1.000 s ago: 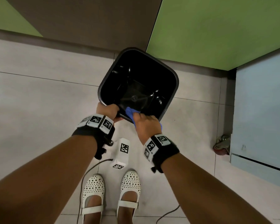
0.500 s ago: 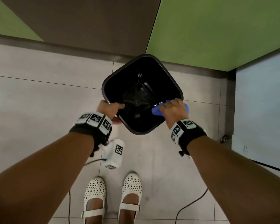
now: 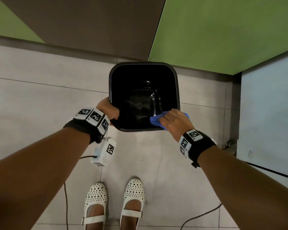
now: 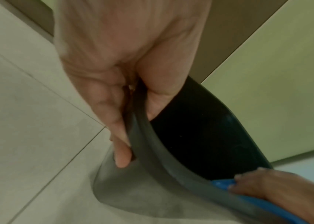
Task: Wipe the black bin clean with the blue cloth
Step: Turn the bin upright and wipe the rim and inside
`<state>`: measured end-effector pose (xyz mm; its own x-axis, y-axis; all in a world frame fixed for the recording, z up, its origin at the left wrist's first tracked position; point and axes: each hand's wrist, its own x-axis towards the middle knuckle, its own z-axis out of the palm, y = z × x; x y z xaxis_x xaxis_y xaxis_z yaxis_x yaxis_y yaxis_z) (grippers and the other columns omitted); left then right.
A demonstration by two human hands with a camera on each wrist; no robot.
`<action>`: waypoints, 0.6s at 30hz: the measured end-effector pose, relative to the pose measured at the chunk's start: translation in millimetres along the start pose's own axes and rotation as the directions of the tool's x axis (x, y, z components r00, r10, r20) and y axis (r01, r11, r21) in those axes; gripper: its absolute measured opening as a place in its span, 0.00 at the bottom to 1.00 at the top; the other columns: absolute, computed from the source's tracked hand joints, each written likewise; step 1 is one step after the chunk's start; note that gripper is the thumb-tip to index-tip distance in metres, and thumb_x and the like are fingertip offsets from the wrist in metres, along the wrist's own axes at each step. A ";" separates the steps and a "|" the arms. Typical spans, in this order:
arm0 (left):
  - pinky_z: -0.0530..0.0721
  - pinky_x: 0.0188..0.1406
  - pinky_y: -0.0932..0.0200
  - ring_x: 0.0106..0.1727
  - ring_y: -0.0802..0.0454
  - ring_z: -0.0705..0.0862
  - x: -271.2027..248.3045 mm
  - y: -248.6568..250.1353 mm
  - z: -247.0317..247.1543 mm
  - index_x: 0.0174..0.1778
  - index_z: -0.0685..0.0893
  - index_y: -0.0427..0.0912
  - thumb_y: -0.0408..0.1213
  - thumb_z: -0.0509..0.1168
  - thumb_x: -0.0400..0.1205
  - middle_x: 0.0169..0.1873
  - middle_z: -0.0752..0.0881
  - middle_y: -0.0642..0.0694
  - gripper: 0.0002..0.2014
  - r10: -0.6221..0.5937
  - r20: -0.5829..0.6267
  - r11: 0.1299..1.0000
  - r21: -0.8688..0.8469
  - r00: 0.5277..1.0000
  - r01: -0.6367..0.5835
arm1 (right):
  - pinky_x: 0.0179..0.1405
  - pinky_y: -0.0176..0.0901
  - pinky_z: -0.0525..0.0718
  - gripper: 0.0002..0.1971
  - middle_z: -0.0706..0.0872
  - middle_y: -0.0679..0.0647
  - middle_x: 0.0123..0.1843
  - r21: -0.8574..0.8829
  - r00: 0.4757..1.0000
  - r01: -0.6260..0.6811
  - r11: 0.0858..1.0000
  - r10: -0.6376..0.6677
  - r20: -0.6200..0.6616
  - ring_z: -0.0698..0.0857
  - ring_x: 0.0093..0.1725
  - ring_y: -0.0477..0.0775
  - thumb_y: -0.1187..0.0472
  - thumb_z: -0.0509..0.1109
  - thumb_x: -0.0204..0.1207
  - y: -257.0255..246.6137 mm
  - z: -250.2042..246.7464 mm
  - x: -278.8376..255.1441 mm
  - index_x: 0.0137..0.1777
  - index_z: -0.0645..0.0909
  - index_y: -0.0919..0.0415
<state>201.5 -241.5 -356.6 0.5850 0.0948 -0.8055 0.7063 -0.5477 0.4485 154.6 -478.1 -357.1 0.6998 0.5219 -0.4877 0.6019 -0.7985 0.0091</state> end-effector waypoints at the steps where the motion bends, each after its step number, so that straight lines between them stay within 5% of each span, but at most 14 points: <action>1: 0.86 0.53 0.34 0.53 0.28 0.85 3.9 0.9 -0.7 0.52 0.78 0.32 0.19 0.61 0.70 0.54 0.85 0.25 0.15 0.009 -0.024 0.999 0.039 1.000 -0.008 | 0.56 0.48 0.86 0.25 0.92 0.56 0.37 0.014 1.000 -0.027 1.000 0.027 0.008 0.91 0.45 0.58 0.58 0.87 0.39 -0.9 -2.8 1.1 0.39 0.87 0.60; 3: 0.87 0.52 0.41 0.53 0.30 0.85 7.3 2.9 -1.9 0.57 0.77 0.32 0.22 0.63 0.70 0.53 0.85 0.29 0.18 0.040 -0.065 0.988 0.149 0.997 -0.029 | 0.79 0.52 0.65 0.27 0.87 0.58 0.61 0.033 0.991 -0.078 0.996 0.074 0.108 0.79 0.70 0.60 0.57 0.79 0.62 -5.8 -9.3 2.0 0.61 0.80 0.63; 4: 0.86 0.50 0.46 0.53 0.31 0.85 7.9 3.9 -2.7 0.58 0.77 0.33 0.24 0.64 0.70 0.53 0.86 0.30 0.19 0.056 -0.091 0.980 0.198 0.994 -0.037 | 0.83 0.51 0.53 0.27 0.81 0.58 0.69 0.010 0.981 -0.081 0.997 0.078 0.175 0.70 0.77 0.59 0.58 0.72 0.71 -7.1 -10.3 2.5 0.70 0.73 0.63; 6: 0.83 0.48 0.49 0.55 0.32 0.84 6.9 5.9 -3.9 0.61 0.75 0.34 0.29 0.65 0.71 0.56 0.85 0.32 0.20 0.079 -0.149 0.966 0.257 0.986 -0.038 | 0.83 0.51 0.45 0.28 0.75 0.58 0.75 0.022 0.967 -0.090 0.996 0.082 0.240 0.64 0.80 0.59 0.61 0.65 0.76 -9.5 -14.5 4.0 0.75 0.64 0.62; 14: 0.75 0.45 0.48 0.56 0.30 0.83 -7.4 0.2 -4.3 0.62 0.69 0.32 0.32 0.63 0.75 0.55 0.85 0.30 0.20 0.126 -0.221 0.954 0.295 0.967 -0.056 | 0.83 0.52 0.43 0.36 0.70 0.59 0.78 0.196 0.929 -0.080 0.977 0.002 0.370 0.60 0.82 0.57 0.71 0.65 0.75 -3.9 -48.4 5.0 0.81 0.55 0.61; 18: 0.81 0.45 0.49 0.51 0.34 0.86 -15.6 -9.4 -8.5 0.66 0.68 0.37 0.44 0.67 0.75 0.53 0.86 0.34 0.26 0.083 -0.199 0.978 0.203 0.976 -0.042 | 0.80 0.50 0.63 0.35 0.80 0.60 0.69 0.417 0.950 -0.166 0.894 0.030 0.312 0.75 0.73 0.60 0.77 0.63 0.70 -1.0 -58.7 -1.9 0.78 0.64 0.58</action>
<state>189.1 -230.8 -345.0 0.7093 0.2127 -0.6721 0.5857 -0.7084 0.3939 175.2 -460.7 -304.9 0.5628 0.3778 -0.7352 0.2619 -0.9251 -0.2749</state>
